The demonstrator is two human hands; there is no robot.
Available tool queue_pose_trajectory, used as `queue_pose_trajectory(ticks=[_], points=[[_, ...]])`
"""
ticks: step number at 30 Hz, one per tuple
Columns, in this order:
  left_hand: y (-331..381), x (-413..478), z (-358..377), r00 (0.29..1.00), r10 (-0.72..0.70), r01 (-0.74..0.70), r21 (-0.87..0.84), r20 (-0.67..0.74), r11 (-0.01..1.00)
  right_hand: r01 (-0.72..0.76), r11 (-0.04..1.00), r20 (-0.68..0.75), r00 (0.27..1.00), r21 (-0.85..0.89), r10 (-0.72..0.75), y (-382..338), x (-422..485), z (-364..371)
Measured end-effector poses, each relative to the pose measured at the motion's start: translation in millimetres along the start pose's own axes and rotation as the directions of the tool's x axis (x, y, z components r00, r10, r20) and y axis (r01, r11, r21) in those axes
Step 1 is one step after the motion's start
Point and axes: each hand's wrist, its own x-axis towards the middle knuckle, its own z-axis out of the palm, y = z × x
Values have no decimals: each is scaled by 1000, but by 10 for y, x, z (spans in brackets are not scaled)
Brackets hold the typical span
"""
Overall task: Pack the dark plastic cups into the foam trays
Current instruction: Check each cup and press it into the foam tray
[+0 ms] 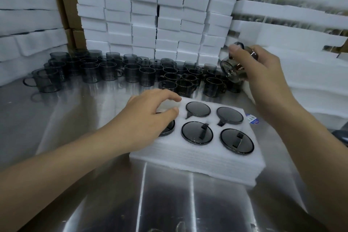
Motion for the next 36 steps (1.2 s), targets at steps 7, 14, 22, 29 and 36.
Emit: queue_pose_trajectory(ticks=[7, 14, 22, 29, 36], points=[[-4, 25, -14, 986, -162, 168, -170, 50, 971, 52, 993, 176, 984, -103, -33, -4, -64, 100], [33, 26, -150, 993, -113, 118, -296, 34, 948, 176, 970, 435, 896, -165, -89, -190, -154, 84], [114, -37, 13, 992, -23, 65, -358, 121, 932, 250, 933, 635, 772, -259, -31, -295, -210, 30], [129, 29, -50, 984, -137, 173, -472, 111, 865, 283, 910, 667, 745, -303, -10, -277, -281, 159], [101, -7, -3, 989, -52, 111, -453, 140, 885, 279, 911, 716, 697, -303, 25, -296, -305, 148]])
